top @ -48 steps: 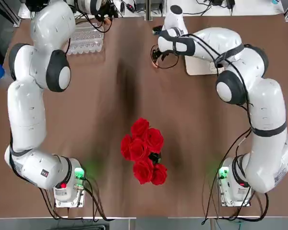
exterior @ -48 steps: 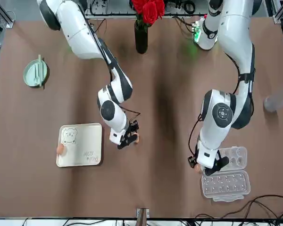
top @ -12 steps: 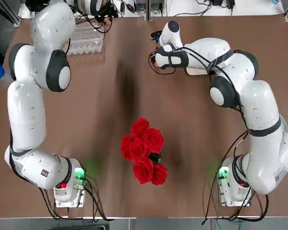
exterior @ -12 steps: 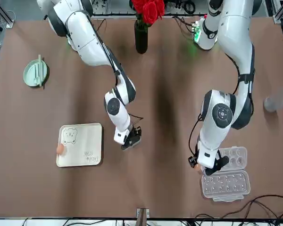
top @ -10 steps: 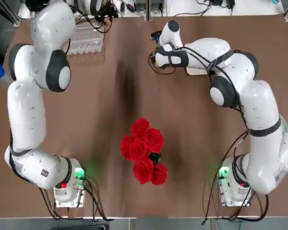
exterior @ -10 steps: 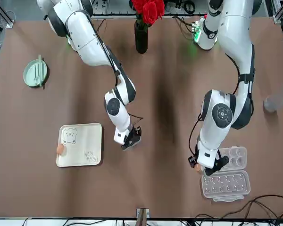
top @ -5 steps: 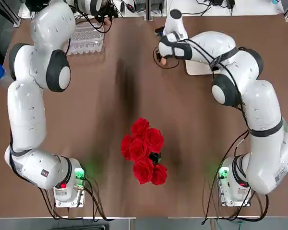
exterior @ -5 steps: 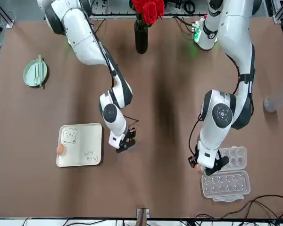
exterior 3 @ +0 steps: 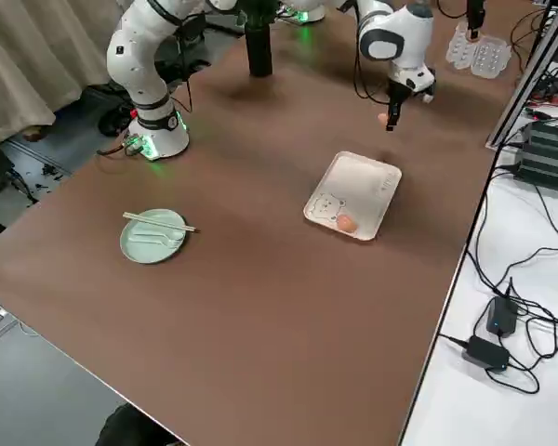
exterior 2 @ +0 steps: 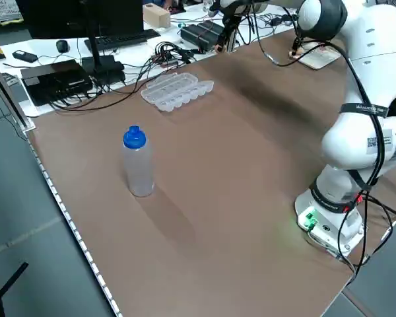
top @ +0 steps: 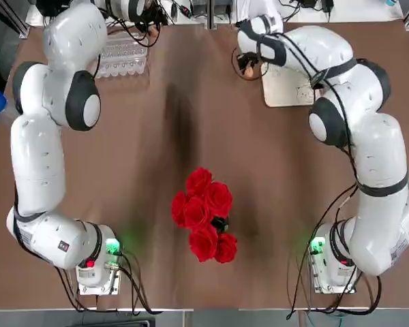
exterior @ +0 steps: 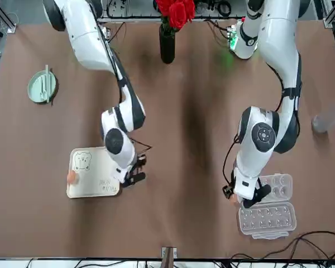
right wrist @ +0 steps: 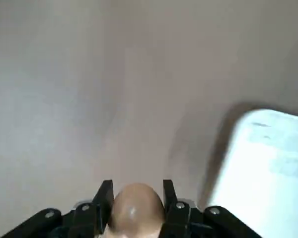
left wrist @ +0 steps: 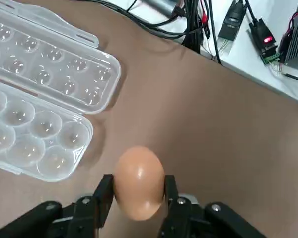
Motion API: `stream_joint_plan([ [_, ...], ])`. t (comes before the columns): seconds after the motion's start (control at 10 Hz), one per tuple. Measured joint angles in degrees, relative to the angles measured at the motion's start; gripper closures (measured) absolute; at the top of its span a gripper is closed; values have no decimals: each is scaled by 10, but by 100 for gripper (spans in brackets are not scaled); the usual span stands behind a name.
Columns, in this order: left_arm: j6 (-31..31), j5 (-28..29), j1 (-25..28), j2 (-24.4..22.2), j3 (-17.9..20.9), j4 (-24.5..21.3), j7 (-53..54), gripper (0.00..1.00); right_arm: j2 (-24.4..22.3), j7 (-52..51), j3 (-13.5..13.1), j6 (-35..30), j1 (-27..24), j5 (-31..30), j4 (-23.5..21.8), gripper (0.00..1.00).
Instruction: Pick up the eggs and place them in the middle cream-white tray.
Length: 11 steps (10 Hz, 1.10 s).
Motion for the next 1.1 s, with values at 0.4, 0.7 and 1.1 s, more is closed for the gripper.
stream_joint_plan([
  [0.4,8,-1,-68,14,-3,-3,-93,54,-35,-104,-5,-38,-86,0,-29,54],
  [0.7,127,-1,-162,73,-2,-10,-209,54,-42,-203,-6,-9,-151,0,-61,54],
  [1.1,208,-1,-211,125,-2,-8,-254,54,-42,-255,-3,81,-179,0,-121,54],
])
